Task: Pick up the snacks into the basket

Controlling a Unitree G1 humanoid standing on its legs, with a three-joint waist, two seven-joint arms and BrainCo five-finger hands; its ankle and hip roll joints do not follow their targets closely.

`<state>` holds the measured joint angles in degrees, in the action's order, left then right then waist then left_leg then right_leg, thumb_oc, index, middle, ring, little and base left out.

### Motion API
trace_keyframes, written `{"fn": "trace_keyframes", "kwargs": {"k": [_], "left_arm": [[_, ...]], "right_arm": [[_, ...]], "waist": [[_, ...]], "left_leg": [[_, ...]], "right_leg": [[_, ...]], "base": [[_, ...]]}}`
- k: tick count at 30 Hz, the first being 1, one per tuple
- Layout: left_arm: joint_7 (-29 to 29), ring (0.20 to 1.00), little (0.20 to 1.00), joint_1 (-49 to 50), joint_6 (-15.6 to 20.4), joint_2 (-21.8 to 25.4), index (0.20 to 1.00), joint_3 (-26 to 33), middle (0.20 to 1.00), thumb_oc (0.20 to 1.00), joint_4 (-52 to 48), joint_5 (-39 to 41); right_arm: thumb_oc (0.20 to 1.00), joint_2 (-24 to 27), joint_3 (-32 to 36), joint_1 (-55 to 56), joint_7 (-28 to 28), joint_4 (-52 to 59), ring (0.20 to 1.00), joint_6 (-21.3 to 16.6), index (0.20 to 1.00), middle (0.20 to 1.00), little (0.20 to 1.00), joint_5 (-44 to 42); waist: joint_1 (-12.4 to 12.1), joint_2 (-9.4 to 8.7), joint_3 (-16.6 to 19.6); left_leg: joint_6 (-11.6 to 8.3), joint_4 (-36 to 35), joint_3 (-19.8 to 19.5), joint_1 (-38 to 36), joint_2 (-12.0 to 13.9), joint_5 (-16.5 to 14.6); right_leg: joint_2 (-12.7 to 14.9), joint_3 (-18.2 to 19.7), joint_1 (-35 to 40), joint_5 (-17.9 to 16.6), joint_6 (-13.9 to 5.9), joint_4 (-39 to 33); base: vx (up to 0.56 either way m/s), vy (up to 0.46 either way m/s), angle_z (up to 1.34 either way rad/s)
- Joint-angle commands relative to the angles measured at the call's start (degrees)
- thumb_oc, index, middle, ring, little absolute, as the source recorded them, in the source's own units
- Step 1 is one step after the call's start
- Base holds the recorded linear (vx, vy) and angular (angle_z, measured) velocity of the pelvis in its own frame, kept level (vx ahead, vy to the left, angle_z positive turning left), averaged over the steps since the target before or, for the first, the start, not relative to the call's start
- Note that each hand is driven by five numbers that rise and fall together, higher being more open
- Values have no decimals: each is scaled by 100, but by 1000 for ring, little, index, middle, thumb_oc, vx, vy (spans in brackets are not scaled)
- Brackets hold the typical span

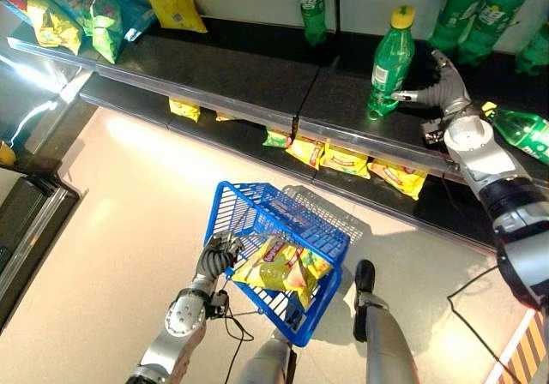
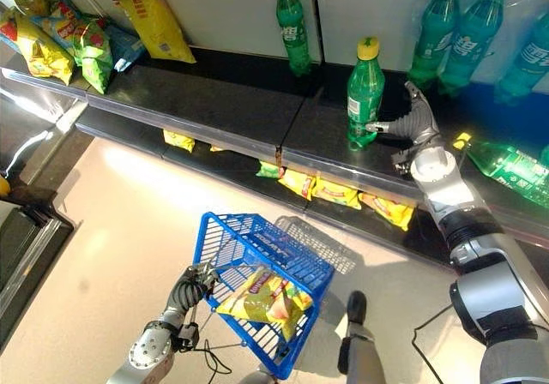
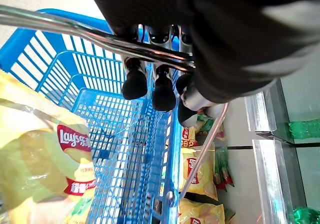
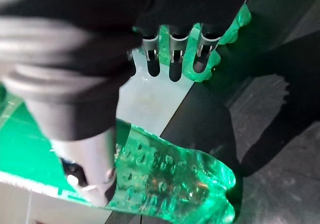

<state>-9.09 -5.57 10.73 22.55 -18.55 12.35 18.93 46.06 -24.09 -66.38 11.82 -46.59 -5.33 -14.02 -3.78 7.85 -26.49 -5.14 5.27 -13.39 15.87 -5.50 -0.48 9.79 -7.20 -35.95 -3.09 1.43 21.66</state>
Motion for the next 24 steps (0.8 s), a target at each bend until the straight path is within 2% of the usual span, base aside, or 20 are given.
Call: {"fn": "trace_keyframes", "kwargs": {"k": [1, 5, 7, 8, 14, 24], "left_arm": [[-96, 200, 200, 94, 512, 212, 200, -1, 200, 200, -766, 119], [-63, 200, 200, 62, 519, 176, 200, -69, 200, 200, -786, 172], [-35, 200, 200, 19, 520, 163, 200, -139, 200, 200, -794, 185], [-35, 200, 200, 13, 519, 161, 200, -138, 200, 200, -794, 186], [-2, 200, 200, -109, 518, 134, 200, -309, 200, 200, -796, 205], [13, 200, 200, -241, 510, 183, 200, -406, 200, 200, -804, 211]], "right_arm": [[1000, 9, -321, -180, 32, -250, 1000, -205, 1000, 1000, 1000, -78], [1000, -65, -322, -267, 9, -469, 1000, -190, 1000, 1000, 1000, -163], [1000, -105, -334, -344, 35, -609, 1000, -180, 1000, 1000, 1000, -177], [1000, -102, -335, -349, 35, -609, 1000, -180, 1000, 1000, 1000, -177], [1000, -25, -153, -339, 124, -648, 1000, -198, 1000, 1000, 1000, -260], [1000, 117, -6, -295, 184, -608, 1000, -217, 1000, 1000, 1000, -330]], "waist": [[-34, -139, 369], [-65, -42, 384], [-93, 55, 383], [-97, 65, 399], [-245, 236, 409], [-399, 300, 384]], "left_leg": [[-80, -364, 167, 107, 118, 298], [-102, -407, 127, 84, 116, 336], [-135, -413, 54, 51, 109, 350], [-134, -419, 50, 83, 114, 379], [-198, -462, -283, 86, 28, 488], [-182, -487, -587, 110, -70, 536]], "right_leg": [[27, 426, 528, 672, -878, -88], [55, 392, 550, 721, -870, -54], [103, 340, 602, 854, -850, 43], [97, 333, 591, 799, -853, -4], [265, 56, 704, 1030, -797, 251], [454, -189, 778, 1186, -776, 481]], "base": [[16, 5, -5], [8, -3, -2], [18, -11, 0], [25, -35, 4], [17, -67, 30], [11, -40, 32]]}}
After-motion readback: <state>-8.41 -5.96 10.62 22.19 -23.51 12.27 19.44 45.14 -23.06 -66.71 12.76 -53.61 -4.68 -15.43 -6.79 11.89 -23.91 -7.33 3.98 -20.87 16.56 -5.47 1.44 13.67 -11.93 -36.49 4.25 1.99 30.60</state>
